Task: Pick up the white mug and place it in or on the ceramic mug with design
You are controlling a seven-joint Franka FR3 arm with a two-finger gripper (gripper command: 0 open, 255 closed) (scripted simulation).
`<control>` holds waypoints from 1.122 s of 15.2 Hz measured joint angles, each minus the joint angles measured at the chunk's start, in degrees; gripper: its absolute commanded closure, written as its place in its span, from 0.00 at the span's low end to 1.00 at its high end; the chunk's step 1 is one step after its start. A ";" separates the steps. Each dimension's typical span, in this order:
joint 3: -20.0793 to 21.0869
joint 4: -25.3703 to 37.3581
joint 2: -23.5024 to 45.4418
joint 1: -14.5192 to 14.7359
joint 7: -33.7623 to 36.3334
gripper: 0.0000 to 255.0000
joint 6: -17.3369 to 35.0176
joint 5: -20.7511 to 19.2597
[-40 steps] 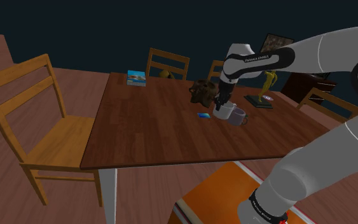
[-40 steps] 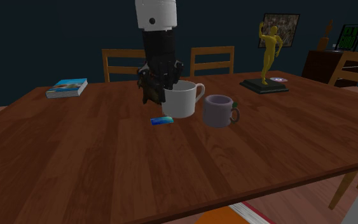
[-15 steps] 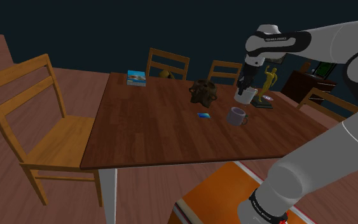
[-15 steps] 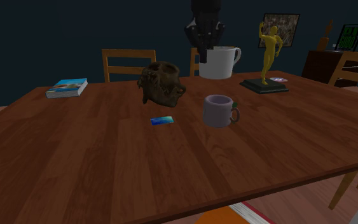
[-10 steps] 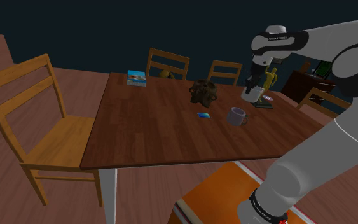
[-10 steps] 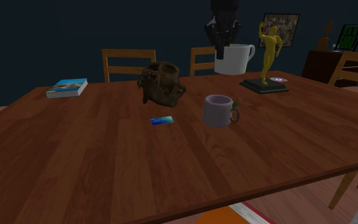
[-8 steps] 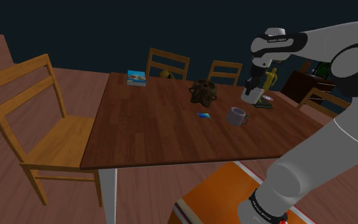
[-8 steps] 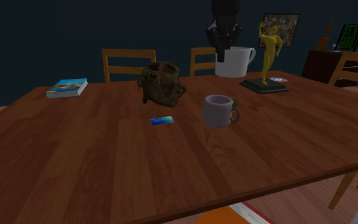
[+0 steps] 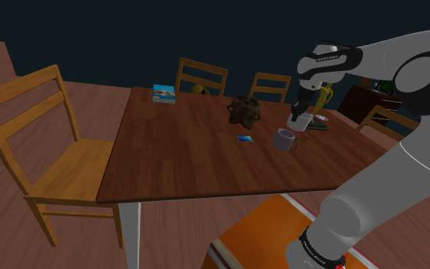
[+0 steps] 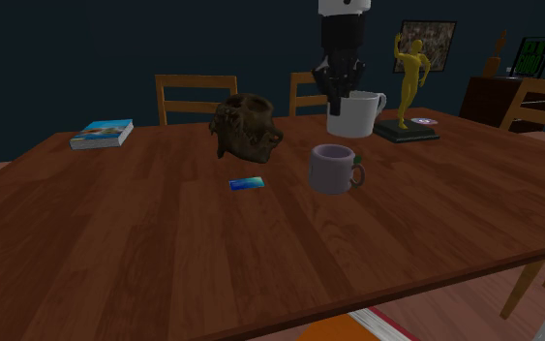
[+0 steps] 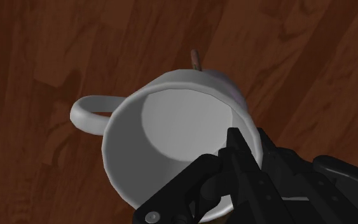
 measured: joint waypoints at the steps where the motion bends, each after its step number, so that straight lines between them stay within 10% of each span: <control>1: -0.08 -0.59 0.25 -0.02 -0.04 1.00 0.83 0.07; 13: -0.47 -4.34 1.63 -0.11 -0.15 1.00 5.96 0.42; 14: -0.47 -4.34 1.63 -0.11 -0.16 0.00 5.96 0.42; 17: -0.47 -4.37 1.66 -0.11 -0.16 0.00 5.96 0.43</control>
